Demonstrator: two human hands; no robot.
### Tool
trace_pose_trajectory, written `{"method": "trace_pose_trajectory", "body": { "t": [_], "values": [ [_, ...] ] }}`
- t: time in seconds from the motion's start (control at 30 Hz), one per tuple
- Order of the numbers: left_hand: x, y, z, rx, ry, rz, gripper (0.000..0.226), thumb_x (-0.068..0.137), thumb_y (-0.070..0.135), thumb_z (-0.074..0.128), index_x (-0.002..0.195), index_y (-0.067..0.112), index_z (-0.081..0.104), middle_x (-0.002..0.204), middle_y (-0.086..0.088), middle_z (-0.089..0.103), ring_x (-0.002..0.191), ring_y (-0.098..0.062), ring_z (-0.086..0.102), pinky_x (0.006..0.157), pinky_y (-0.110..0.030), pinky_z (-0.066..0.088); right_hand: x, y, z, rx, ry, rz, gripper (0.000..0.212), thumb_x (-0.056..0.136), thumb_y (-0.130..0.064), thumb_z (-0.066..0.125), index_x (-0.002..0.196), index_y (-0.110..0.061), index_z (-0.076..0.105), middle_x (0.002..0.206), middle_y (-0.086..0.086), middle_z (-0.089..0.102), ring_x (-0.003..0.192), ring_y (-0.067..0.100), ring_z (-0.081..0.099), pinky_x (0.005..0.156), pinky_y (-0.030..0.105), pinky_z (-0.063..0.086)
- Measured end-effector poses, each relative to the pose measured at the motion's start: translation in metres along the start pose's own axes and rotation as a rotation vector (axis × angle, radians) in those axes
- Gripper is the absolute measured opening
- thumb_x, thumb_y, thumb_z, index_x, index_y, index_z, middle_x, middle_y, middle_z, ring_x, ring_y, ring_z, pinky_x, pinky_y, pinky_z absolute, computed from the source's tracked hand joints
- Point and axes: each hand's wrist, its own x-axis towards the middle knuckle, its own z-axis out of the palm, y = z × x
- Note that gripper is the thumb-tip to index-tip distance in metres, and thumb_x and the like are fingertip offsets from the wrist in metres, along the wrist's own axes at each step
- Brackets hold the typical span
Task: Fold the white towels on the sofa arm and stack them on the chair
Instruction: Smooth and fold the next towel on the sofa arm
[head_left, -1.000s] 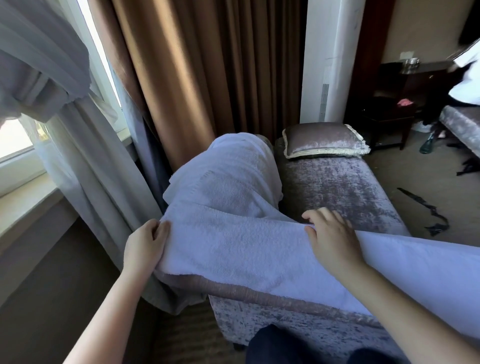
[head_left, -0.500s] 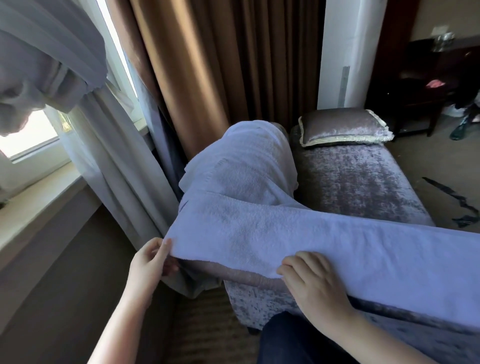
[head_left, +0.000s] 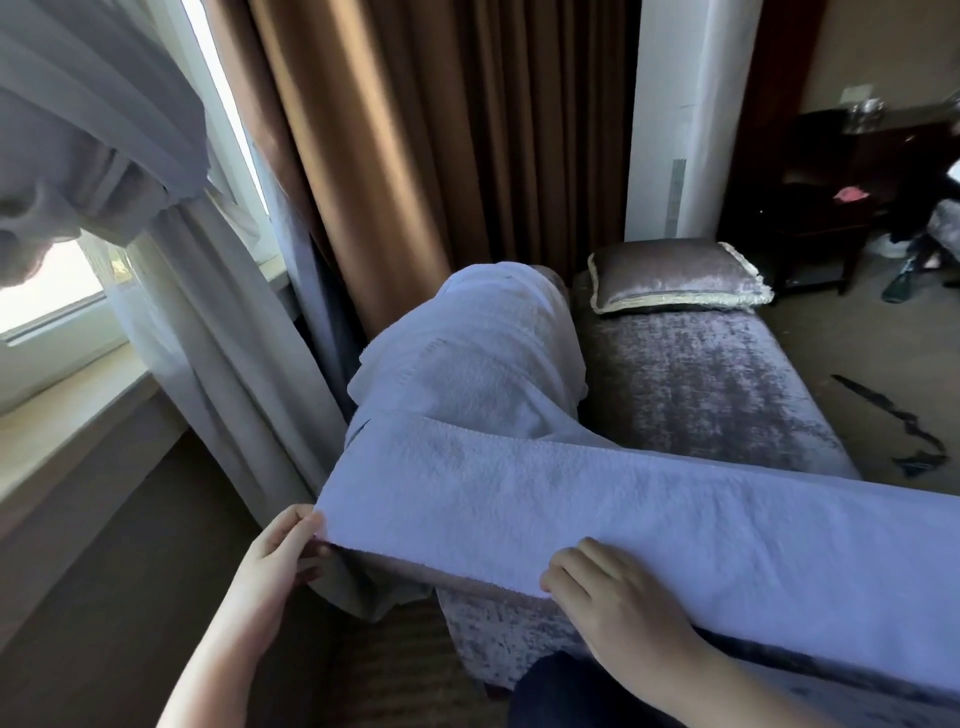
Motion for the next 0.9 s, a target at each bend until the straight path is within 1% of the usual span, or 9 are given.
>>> {"method": "trace_pose_trajectory", "body": {
  "t": [0.13, 0.23, 0.37, 0.5, 0.6, 0.7, 0.77, 0.87, 0.9],
  "values": [
    [-0.003, 0.005, 0.007, -0.048, -0.024, 0.03, 0.021, 0.099, 0.023, 0.051, 0.093, 0.01, 0.066, 0.073, 0.001, 0.062, 0.071, -0.013, 0.056, 0.074, -0.033, 0.046, 0.005, 0.001, -0.002, -0.033, -0.014, -0.033, 0.028, 0.073, 0.001, 0.044, 0.071, -0.021, 0.06, 0.072, -0.006, 0.05, 0.065, 0.015, 0.044, 0.061, 0.025, 0.029],
    [-0.002, 0.002, 0.004, -0.132, -0.019, -0.012, 0.02, 0.1, 0.018, 0.048, 0.094, 0.006, 0.063, 0.081, -0.007, 0.062, 0.079, -0.021, 0.056, 0.076, -0.035, 0.046, 0.004, 0.002, 0.002, -0.02, 0.02, -0.01, 0.031, 0.073, 0.005, 0.041, 0.069, -0.02, 0.059, 0.07, -0.005, 0.048, 0.066, 0.015, 0.04, 0.062, 0.026, 0.027],
    [-0.005, -0.011, 0.001, -0.134, -0.011, -0.033, 0.022, 0.101, 0.017, 0.047, 0.095, 0.002, 0.062, 0.087, -0.016, 0.055, 0.085, -0.03, 0.048, 0.077, -0.038, 0.041, 0.001, 0.002, 0.003, 0.055, 0.03, 0.003, 0.025, 0.071, 0.006, 0.053, 0.071, -0.018, 0.062, 0.073, -0.005, 0.053, 0.067, 0.014, 0.042, 0.063, 0.023, 0.031],
    [-0.008, -0.013, 0.008, -0.154, 0.026, -0.043, 0.018, 0.1, 0.016, 0.048, 0.094, 0.004, 0.061, 0.072, -0.003, 0.063, 0.073, -0.018, 0.061, 0.075, -0.033, 0.046, -0.004, 0.003, 0.004, 0.062, -0.002, -0.041, 0.027, 0.072, 0.007, 0.049, 0.074, -0.017, 0.062, 0.075, -0.003, 0.053, 0.068, 0.016, 0.042, 0.06, 0.024, 0.036],
    [-0.006, -0.006, 0.01, -0.125, 0.06, -0.055, 0.016, 0.099, 0.018, 0.053, 0.094, 0.007, 0.064, 0.073, -0.004, 0.065, 0.071, -0.015, 0.062, 0.074, -0.031, 0.048, -0.004, 0.004, -0.003, 0.105, -0.053, -0.065, 0.023, 0.073, 0.004, 0.059, 0.081, -0.018, 0.062, 0.079, -0.005, 0.052, 0.07, 0.015, 0.044, 0.059, 0.025, 0.041],
    [-0.003, -0.001, 0.009, -0.019, 0.101, -0.028, 0.019, 0.098, 0.022, 0.056, 0.086, 0.013, 0.068, 0.079, -0.004, 0.067, 0.076, -0.018, 0.06, 0.073, -0.03, 0.047, 0.003, 0.007, -0.021, 0.168, -0.042, -0.06, 0.005, 0.088, -0.022, 0.06, 0.088, -0.019, 0.064, 0.087, -0.007, 0.057, 0.075, 0.014, 0.049, 0.065, 0.025, 0.042],
    [-0.003, -0.001, 0.011, 0.143, 0.147, -0.003, 0.02, 0.096, 0.024, 0.06, 0.078, 0.017, 0.067, 0.083, -0.007, 0.068, 0.082, -0.018, 0.059, 0.071, -0.029, 0.043, 0.011, 0.013, -0.031, 0.187, 0.031, 0.004, 0.015, 0.089, -0.028, 0.056, 0.092, -0.018, 0.067, 0.094, -0.006, 0.061, 0.081, 0.015, 0.055, 0.071, 0.026, 0.041],
    [-0.004, 0.009, 0.019, 0.415, 0.283, 0.074, 0.006, 0.089, 0.02, 0.067, 0.093, 0.016, 0.063, 0.1, -0.004, 0.065, 0.099, -0.023, 0.059, 0.075, -0.033, 0.043, 0.02, 0.037, -0.04, 0.145, 0.087, 0.1, 0.02, 0.09, -0.027, 0.052, 0.093, -0.016, 0.068, 0.099, -0.005, 0.062, 0.086, 0.017, 0.058, 0.074, 0.029, 0.043],
    [-0.002, 0.017, 0.024, 0.51, 0.331, 0.143, 0.015, 0.088, 0.019, 0.068, 0.1, 0.016, 0.061, 0.106, -0.001, 0.063, 0.104, -0.023, 0.057, 0.079, -0.036, 0.044, 0.025, 0.05, -0.043, 0.126, 0.089, 0.13, 0.021, 0.091, -0.026, 0.05, 0.093, -0.015, 0.068, 0.099, -0.004, 0.062, 0.086, 0.018, 0.058, 0.073, 0.03, 0.043]
  ]
}}
